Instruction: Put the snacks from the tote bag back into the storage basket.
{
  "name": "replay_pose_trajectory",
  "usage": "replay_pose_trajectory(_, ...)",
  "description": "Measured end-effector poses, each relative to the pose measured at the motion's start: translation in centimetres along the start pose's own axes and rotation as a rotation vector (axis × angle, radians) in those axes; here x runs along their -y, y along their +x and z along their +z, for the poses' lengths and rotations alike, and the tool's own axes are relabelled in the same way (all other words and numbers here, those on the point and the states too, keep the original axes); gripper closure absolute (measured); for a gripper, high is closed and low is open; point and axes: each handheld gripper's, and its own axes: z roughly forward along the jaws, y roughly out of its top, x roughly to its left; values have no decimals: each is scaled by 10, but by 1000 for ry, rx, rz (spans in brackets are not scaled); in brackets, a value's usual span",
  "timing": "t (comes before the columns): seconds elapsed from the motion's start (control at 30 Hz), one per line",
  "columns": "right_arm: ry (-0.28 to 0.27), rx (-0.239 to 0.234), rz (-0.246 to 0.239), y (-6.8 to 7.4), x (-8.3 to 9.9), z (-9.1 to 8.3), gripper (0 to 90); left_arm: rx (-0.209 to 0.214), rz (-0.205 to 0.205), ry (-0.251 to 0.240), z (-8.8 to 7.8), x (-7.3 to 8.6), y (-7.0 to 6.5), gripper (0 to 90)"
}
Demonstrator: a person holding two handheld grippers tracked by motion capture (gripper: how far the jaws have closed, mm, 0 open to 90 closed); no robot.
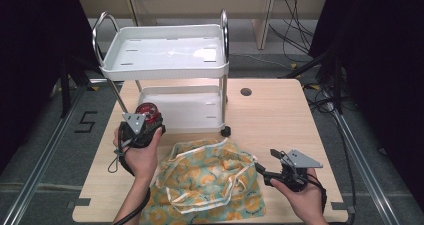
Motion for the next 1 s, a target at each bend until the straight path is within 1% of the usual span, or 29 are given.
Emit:
replay_pose_trajectory(0.07, -1, -1, -1, 0, 0, 0, 266, -3, 9, -2, 1, 0, 0, 254)
replay_pose_trajectory(0.1, 0, -1, -1, 0, 0, 0, 266, 2, 13, -3, 1, 0, 1, 254)
replay_pose_trajectory(0.17, 1, -4, -7, 0, 0, 0, 266, -1, -2, 0, 2, 0, 0, 254)
replay_pose_trajectory(0.27, 1, 0, -3, 0, 0, 0, 266, 0, 15, -3, 3, -1, 0, 254)
replay_pose_trajectory(0.3, -5, 0, -3, 0, 0, 0, 266, 1, 8, -3, 4, -1, 0, 254)
replay_pose_trajectory(0.33, -10, -10, -3, -1, 0, 1, 266, -1, 5, -2, 5, 0, -1, 254)
replay_pose_trajectory(0.4, -9, -7, 6, 0, 0, 0, 266, -3, 17, -1, 7, 0, 1, 254)
replay_pose_trajectory(0.47, -10, -6, 1, -1, 0, 1, 266, -4, 7, 3, 8, 1, 1, 254)
replay_pose_trajectory(0.63, -8, -5, 1, 0, 0, 1, 266, -4, 9, 5, 11, 1, 1, 254)
replay_pose_trajectory(0.67, 1, -5, 5, 0, 0, 0, 266, -4, 9, 5, 11, 1, 1, 254)
replay_pose_trajectory(0.7, 1, -5, 5, 0, 0, 0, 266, -7, 18, 4, 12, 1, 2, 254)
replay_pose_trajectory(0.73, -2, 3, -8, -1, 0, 0, 266, -8, 16, 4, 12, 0, 2, 254)
replay_pose_trajectory(0.77, -2, 3, -9, -1, 0, 0, 266, -6, 15, 2, 13, 0, 2, 254)
replay_pose_trajectory(0.8, 0, -6, -2, 0, 0, 1, 266, -8, 8, 2, 14, 0, 2, 254)
replay_pose_trajectory(0.83, 0, -7, 8, 0, 0, 0, 266, -9, 10, 3, 14, 0, 2, 254)
replay_pose_trajectory(1.0, -2, -7, 2, 0, 0, 0, 266, -13, 11, 3, 17, -1, 4, 254)
